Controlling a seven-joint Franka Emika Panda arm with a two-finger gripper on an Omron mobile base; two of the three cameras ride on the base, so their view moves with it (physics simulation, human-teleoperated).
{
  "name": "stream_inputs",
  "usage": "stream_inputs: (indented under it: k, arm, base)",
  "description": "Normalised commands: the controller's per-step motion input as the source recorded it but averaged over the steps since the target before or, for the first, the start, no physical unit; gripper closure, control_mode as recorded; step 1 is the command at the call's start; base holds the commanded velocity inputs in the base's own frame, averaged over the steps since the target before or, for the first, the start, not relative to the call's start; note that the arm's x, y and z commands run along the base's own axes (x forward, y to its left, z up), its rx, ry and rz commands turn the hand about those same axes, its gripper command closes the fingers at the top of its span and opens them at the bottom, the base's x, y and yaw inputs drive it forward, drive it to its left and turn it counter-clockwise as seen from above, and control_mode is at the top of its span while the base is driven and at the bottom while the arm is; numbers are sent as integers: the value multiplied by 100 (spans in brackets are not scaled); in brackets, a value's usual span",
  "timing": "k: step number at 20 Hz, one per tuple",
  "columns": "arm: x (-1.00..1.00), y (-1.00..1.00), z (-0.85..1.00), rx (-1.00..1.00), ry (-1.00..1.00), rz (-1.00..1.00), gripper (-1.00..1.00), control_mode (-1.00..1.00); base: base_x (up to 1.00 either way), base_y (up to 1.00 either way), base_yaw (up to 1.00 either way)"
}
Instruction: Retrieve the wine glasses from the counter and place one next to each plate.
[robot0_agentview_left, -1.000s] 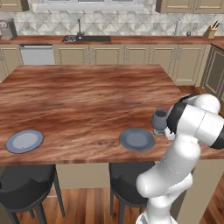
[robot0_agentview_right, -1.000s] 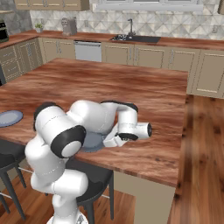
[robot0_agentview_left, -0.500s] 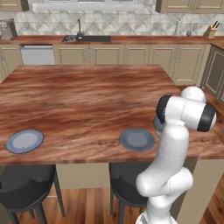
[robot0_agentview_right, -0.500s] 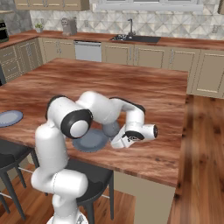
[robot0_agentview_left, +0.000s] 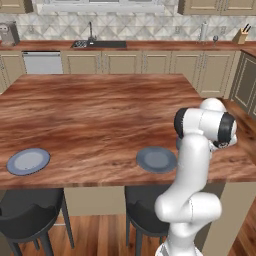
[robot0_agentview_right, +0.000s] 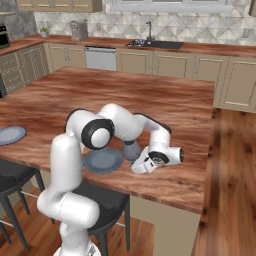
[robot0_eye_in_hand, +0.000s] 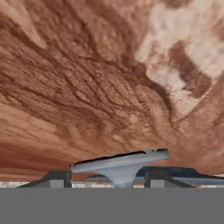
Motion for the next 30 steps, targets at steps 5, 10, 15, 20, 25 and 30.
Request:
stream_inputs:
  k: [5,10,15,20,25,30]
  arm:
    - [21,-2,-35,-2,1,0,100,-100]
    - [29,0,-46,-6,4,0,100,-100]
    - [5,0,-38,-3,4,0,-100,-100]
    - [-7,-1,-8,0,5,0,-100,-100]
    - [-12,-1,-1,0,0,-7,-100,-100]
    - [-57,-2,0,0,-3,-2,-100,-100]
  base:
    - [0,0,0]
    - [0,0,0]
    - [0,0,0]
    - [0,0,0]
    - [0,0,0]
    - [0,0,0]
